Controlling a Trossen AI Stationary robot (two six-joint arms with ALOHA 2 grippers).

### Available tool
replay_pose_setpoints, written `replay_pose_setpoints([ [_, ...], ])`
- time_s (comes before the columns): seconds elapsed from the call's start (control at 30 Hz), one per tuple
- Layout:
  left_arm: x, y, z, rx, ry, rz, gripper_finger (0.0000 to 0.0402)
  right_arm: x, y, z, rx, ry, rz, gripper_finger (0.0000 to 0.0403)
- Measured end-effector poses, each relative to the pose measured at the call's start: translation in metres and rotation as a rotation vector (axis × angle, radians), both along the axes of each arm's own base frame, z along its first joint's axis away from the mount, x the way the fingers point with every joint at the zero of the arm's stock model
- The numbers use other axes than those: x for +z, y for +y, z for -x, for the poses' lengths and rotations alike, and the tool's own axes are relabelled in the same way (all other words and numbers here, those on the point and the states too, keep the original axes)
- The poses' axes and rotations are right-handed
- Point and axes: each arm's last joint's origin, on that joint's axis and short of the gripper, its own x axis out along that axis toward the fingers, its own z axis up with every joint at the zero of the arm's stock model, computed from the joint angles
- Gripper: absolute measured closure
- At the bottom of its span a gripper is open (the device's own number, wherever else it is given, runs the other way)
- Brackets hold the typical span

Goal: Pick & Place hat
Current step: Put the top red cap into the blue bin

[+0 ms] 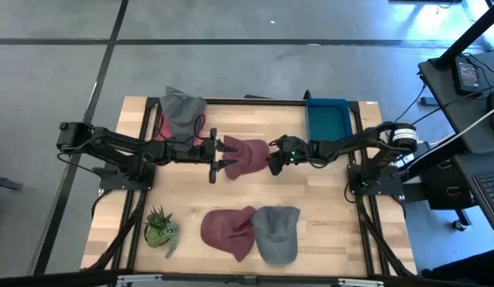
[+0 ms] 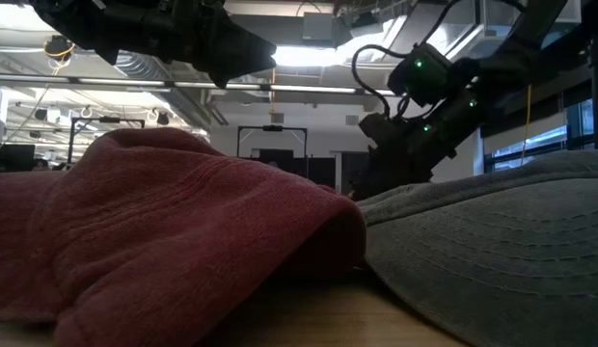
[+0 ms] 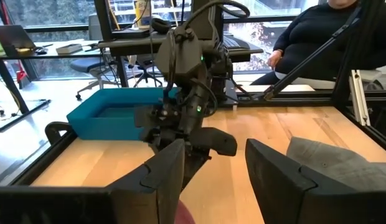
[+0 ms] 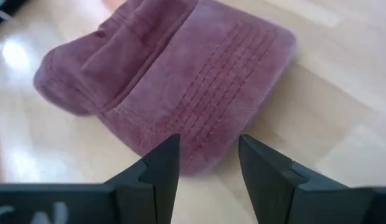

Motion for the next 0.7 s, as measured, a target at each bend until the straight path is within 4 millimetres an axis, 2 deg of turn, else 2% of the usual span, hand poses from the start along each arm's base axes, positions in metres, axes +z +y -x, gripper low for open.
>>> replay_pose_setpoints([
  [0.27, 0.0, 0.0, 0.0, -0.002, 0.003, 0.001, 0.0237, -0.009, 0.0, -0.004, 0.028, -0.004, -0.023, 0.024],
  [0.47, -0.003, 0.0, 0.0, -0.005, 0.028, 0.02, 0.0235, -0.01, -0.007, -0.01, 0.073, -0.093, -0.056, 0.024],
  [0.7, -0.003, 0.0, 0.0, -0.006, 0.028, 0.02, 0.0233, -0.02, -0.016, -0.016, 0.082, -0.152, -0.064, 0.024],
])
